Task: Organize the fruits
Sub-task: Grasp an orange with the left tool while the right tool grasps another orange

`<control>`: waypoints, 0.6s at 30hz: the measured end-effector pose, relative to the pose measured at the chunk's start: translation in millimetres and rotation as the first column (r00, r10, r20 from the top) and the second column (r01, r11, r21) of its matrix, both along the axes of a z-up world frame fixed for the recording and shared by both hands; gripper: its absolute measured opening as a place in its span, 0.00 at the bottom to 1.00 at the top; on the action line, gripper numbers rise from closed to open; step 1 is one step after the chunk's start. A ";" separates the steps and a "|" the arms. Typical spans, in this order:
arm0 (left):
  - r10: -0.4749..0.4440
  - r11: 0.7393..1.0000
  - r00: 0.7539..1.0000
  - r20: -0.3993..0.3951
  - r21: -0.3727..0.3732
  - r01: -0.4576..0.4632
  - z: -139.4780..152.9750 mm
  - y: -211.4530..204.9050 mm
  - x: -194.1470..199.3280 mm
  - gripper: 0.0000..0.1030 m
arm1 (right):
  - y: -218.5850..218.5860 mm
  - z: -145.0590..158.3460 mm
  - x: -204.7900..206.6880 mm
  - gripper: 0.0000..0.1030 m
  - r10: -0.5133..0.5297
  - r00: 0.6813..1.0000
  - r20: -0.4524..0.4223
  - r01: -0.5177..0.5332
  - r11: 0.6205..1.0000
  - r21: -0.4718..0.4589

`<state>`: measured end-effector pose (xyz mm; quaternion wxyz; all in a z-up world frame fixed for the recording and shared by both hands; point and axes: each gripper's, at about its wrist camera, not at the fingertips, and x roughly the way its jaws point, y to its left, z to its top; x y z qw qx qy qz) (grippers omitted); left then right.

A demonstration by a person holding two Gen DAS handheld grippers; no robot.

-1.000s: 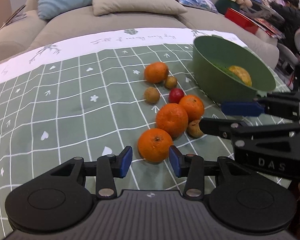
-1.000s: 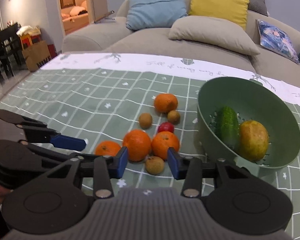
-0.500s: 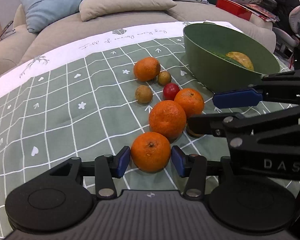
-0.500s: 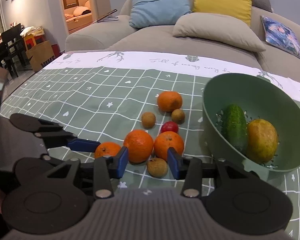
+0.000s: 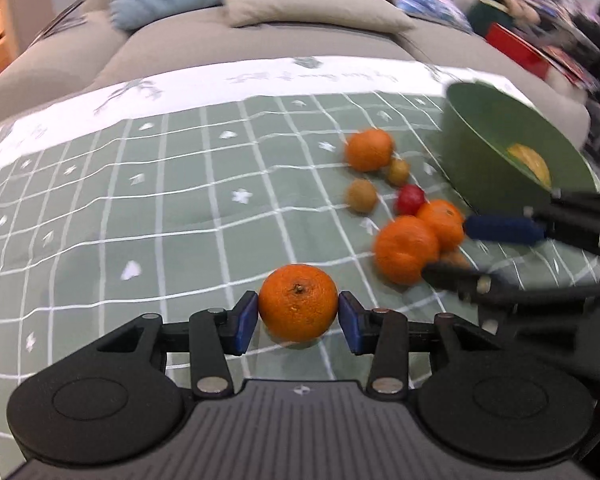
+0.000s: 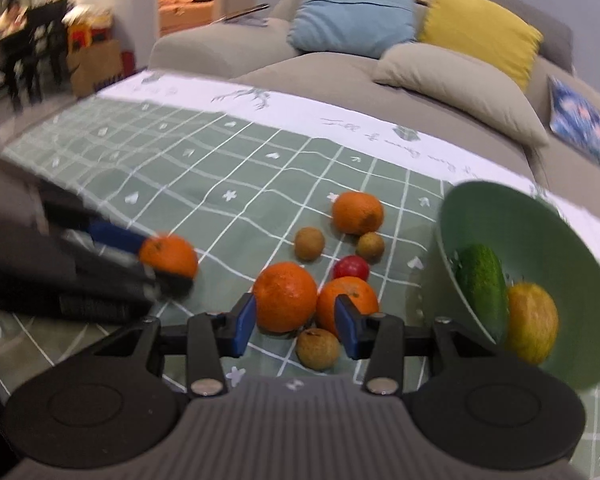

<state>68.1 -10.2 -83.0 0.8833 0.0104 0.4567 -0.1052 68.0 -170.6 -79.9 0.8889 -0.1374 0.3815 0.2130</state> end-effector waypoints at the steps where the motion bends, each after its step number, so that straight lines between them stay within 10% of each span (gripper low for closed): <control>1: 0.011 1.000 1.000 0.002 -0.011 -0.011 3.0 3.8 0.7 0.48 | 4.0 -1.8 -0.2 0.40 0.013 1.000 0.006 -0.013 1.000 -0.020; 18: 0.033 0.999 0.999 0.006 -0.036 -0.033 10.2 13.7 0.1 0.48 | 49.8 -30.9 -3.1 0.42 0.181 0.978 0.103 -0.134 0.926 -0.352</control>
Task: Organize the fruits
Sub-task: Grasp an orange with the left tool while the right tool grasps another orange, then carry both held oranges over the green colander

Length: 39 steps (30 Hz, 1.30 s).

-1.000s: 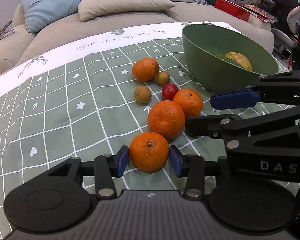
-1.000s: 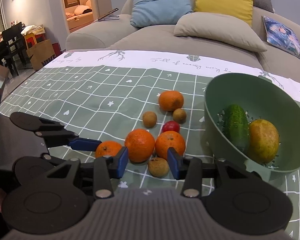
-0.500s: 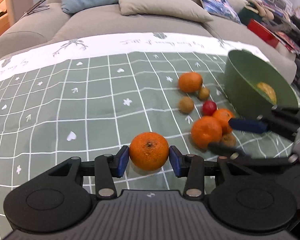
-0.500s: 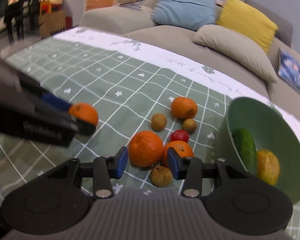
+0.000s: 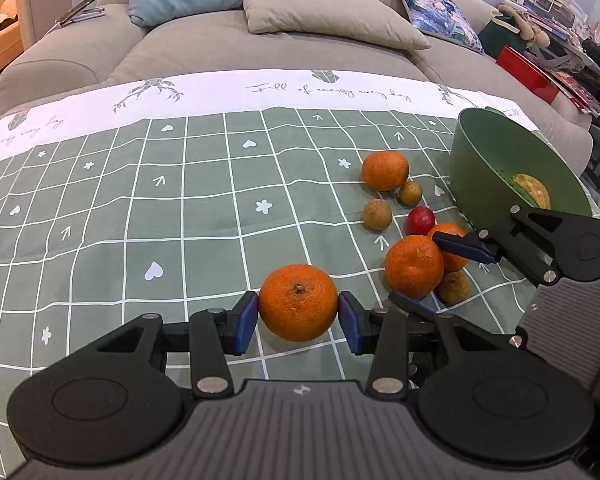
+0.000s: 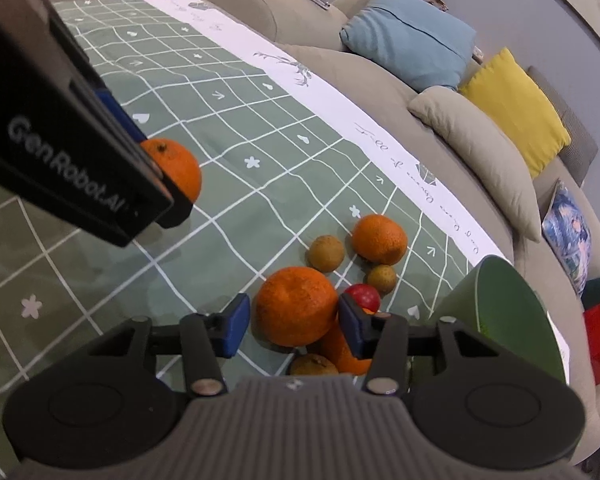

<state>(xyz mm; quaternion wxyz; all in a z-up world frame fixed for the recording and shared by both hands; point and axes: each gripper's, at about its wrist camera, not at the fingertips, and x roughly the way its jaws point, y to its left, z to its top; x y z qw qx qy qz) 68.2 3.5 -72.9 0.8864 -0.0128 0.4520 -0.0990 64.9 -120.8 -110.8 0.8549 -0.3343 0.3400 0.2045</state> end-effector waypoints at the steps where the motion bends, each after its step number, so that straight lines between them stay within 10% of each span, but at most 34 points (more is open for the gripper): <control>1: 0.002 1.000 1.000 0.001 0.000 -0.002 0.6 0.8 -0.3 0.48 | 0.6 -0.4 -0.8 0.41 -0.001 1.000 0.006 0.001 1.000 -0.007; 13: 0.016 1.000 1.000 0.026 -0.011 -0.015 21.9 1.0 -11.4 0.48 | -14.7 35.5 -7.1 0.39 -0.045 0.998 -0.045 0.050 0.989 0.137; 24: -0.059 0.994 0.997 0.046 -0.094 0.063 59.2 -27.5 -5.8 0.48 | -82.0 92.5 2.3 0.39 -0.162 0.967 -0.194 0.232 0.878 0.420; 39: -0.237 0.967 0.970 0.055 -0.087 0.241 69.9 -124.1 58.4 0.48 | -180.6 106.2 46.2 0.39 -0.314 0.918 -0.243 0.395 0.778 0.489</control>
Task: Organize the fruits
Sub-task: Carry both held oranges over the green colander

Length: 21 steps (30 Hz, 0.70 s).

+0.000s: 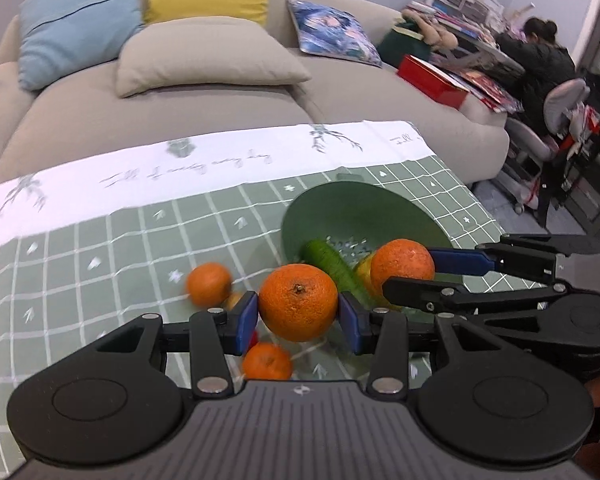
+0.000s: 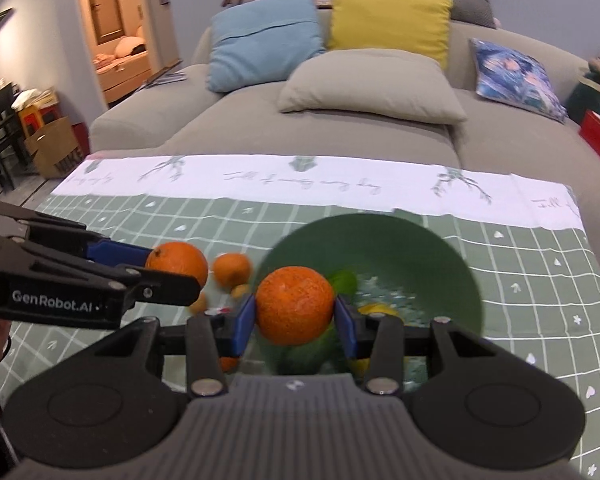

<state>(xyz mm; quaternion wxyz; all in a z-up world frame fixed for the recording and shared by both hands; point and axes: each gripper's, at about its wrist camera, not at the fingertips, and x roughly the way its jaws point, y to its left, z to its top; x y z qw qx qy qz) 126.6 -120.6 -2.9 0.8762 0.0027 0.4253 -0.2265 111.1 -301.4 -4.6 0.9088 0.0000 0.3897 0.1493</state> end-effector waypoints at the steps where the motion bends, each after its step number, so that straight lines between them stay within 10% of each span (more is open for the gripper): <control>1: -0.013 1.000 1.000 0.002 0.011 0.013 -1.2 -6.6 4.6 0.48 | -6.0 -1.6 5.2 0.39 -0.007 1.000 -0.004 0.007 1.000 0.003; 21: -0.166 0.955 0.986 -0.010 0.249 0.164 -33.8 -74.4 59.2 0.48 | -51.3 -58.2 103.1 0.39 -0.093 0.982 -0.166 0.107 0.991 0.080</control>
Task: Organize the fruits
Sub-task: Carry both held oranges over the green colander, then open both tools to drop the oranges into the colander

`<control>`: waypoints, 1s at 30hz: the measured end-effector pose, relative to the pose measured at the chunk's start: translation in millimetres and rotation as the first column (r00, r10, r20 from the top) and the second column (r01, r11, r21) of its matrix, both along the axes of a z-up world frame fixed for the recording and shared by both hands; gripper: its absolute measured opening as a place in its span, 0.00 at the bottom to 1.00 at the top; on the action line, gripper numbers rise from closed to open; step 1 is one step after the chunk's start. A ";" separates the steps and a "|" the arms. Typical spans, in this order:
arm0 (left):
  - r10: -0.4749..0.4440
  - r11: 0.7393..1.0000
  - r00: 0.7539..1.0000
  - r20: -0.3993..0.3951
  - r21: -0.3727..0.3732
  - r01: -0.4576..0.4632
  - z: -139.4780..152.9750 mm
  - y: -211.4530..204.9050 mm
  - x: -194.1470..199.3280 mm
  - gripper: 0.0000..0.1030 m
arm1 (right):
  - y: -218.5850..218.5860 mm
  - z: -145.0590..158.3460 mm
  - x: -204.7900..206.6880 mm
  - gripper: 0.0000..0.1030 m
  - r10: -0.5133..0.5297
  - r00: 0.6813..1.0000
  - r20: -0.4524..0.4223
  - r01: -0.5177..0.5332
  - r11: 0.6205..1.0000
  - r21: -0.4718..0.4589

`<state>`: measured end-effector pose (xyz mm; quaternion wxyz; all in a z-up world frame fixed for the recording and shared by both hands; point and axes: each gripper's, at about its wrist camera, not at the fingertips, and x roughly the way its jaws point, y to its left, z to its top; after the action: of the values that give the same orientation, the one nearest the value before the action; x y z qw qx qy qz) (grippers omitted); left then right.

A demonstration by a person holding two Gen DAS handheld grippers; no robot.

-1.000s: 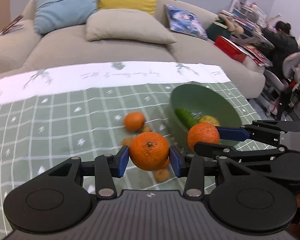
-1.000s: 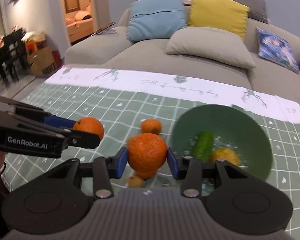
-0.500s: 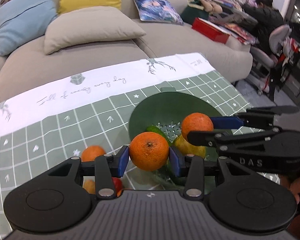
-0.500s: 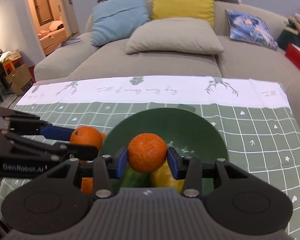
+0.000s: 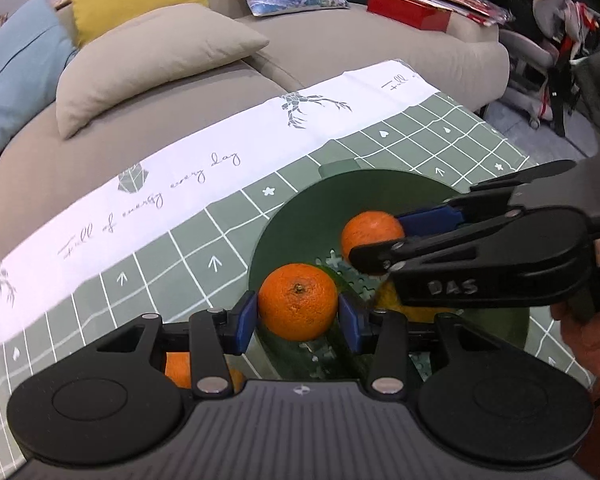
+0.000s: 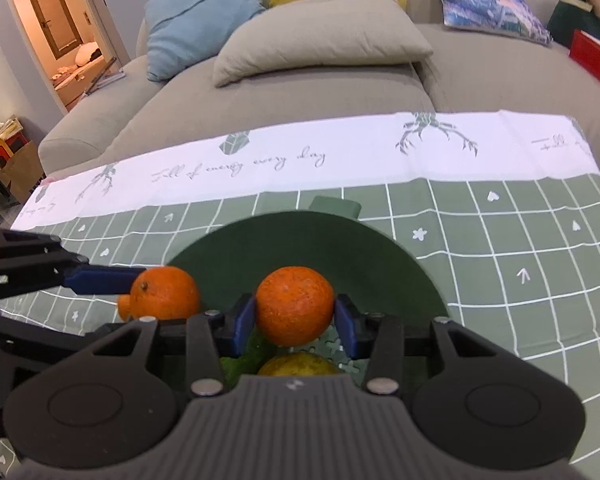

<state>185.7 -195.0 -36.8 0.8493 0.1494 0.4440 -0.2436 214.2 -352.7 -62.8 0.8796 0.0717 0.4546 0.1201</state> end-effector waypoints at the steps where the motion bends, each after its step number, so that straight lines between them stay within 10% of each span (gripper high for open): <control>1: -0.008 1.000 1.000 -0.002 0.005 0.008 -0.7 -1.9 0.6 0.48 | 0.6 -1.8 0.4 0.39 -0.002 1.000 -0.006 0.002 1.000 0.000; 16: 0.005 0.998 0.995 -0.104 -0.065 -0.012 -14.7 6.5 9.9 0.54 | 1.5 -13.9 9.0 0.43 0.004 0.998 -0.062 -0.003 1.000 0.016; 30: 0.065 0.986 0.998 0.017 -0.153 -0.062 32.3 45.7 -28.5 0.59 | 21.3 41.7 -24.2 0.56 0.000 0.998 0.063 0.001 1.000 -0.011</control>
<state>157.2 -149.4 -4.5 0.8703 0.0725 0.4193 -0.2480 190.0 -331.4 -21.1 0.8939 0.0630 0.4275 0.1196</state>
